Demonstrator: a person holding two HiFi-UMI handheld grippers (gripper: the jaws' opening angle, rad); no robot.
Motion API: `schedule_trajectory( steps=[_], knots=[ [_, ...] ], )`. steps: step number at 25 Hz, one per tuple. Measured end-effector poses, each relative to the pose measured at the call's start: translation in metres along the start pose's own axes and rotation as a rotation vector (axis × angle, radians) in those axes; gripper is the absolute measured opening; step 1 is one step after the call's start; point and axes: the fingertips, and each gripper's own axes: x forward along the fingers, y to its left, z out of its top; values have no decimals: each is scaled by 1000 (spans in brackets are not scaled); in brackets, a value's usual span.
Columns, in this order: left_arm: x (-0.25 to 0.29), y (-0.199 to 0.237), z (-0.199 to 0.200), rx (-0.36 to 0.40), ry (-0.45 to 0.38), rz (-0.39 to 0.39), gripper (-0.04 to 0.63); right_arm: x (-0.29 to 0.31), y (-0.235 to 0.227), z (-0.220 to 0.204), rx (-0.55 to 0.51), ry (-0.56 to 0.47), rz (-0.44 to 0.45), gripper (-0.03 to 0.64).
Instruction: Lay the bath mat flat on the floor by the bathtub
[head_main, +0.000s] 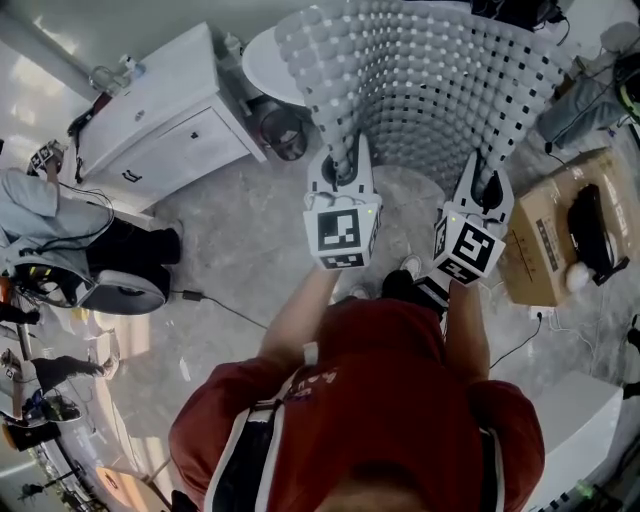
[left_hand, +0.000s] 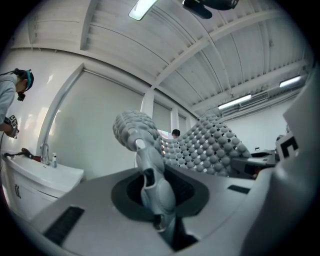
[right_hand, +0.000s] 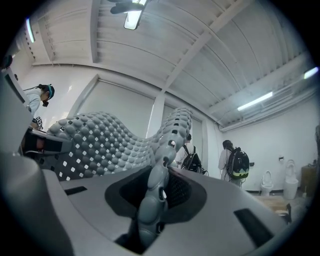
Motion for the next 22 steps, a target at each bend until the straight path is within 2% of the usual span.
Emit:
schedule_trajectory(
  steps=[8, 22],
  knots=[
    [21, -8, 1, 2, 3, 1, 51, 20, -12, -5, 6, -4, -3, 75],
    [87, -34, -7, 14, 23, 13, 51, 81, -50, -25, 22, 11, 4, 75]
  ],
)
